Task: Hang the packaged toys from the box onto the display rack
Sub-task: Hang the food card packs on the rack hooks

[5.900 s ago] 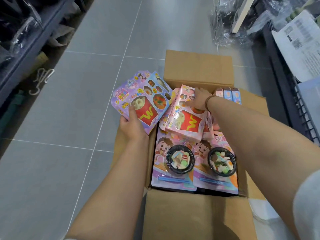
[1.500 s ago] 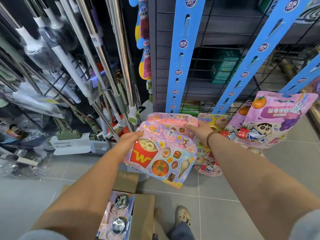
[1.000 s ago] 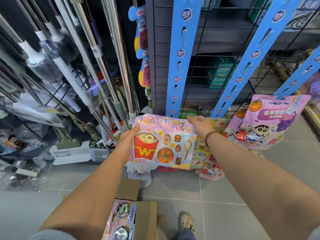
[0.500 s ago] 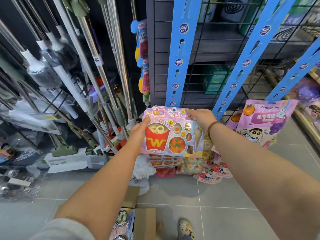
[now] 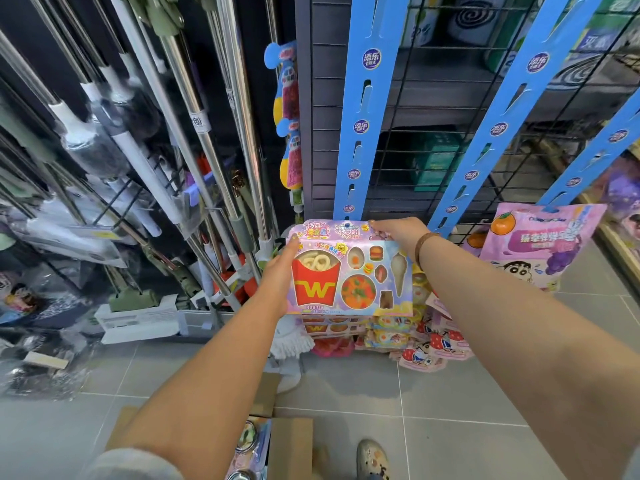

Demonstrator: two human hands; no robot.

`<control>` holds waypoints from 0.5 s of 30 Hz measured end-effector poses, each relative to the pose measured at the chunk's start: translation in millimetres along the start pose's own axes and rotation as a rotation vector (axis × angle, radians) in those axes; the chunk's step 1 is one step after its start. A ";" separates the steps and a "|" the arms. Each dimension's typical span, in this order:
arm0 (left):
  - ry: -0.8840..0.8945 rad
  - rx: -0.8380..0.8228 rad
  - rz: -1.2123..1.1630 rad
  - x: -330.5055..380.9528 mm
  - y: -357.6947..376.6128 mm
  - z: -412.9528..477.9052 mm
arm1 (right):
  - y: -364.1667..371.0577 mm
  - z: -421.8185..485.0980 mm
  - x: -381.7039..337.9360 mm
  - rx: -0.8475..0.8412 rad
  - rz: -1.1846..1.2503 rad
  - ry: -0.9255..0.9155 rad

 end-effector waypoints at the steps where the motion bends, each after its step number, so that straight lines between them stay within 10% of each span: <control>1: -0.007 0.001 0.008 -1.4 -0.8 0.6 | 0.9 0.8 1.1 -0.001 -0.016 0.002; 15: 0.128 0.051 0.287 -8.7 -8.7 27.5 | 17.1 -2.8 13.0 0.063 -0.171 -0.117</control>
Point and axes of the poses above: each hand's wrist, its own z-axis towards the middle knuckle, its own y-axis out of the palm, x = y × z, the point moved 4 cm from there along z, towards the middle knuckle, and after that the axes turned 8 degrees about -z, right-handed, at the moved point
